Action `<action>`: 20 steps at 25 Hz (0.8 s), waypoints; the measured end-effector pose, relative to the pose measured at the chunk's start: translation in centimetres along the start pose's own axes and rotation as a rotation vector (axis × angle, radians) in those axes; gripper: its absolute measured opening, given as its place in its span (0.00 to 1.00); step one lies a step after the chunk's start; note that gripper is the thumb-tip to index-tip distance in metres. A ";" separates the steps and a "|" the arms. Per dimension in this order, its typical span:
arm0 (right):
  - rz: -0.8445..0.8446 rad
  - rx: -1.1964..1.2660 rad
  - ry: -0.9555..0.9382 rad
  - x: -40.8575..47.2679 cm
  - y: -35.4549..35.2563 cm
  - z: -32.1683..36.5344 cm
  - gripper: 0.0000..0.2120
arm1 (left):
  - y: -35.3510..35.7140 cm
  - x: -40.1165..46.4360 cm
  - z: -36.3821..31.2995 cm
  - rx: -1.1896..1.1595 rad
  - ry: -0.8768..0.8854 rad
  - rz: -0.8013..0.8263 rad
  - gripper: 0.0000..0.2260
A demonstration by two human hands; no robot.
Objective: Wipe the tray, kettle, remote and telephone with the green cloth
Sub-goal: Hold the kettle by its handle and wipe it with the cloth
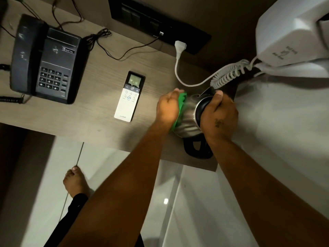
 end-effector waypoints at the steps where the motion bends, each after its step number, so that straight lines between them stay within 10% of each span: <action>1: -0.004 0.001 -0.005 0.0 0.0 0.1 0.16 | 0.4 -0.3 -0.4 0.000 0.020 0.028 0.15; 9: -0.004 -0.016 -0.028 0.1 0.3 -0.3 0.19 | -1.5 -9.1 4.6 0.108 0.220 0.213 0.43; 16: 0.002 0.046 -0.013 0.3 0.9 -1.0 0.21 | -6.8 -7.7 2.4 -0.240 0.027 -0.141 0.24; 20: -0.043 0.003 -0.160 -0.8 -0.5 0.8 0.26 | -12.4 -10.1 0.8 -0.397 -0.090 0.154 0.27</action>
Point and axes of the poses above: each hand's wrist, its own x-axis towards the middle knuckle, its own y-axis out of the palm, z = x × y, the point moved 2 cm from there along x, towards the middle knuckle, and after that the axes turned 2 degrees about z, right-handed, at the moved point
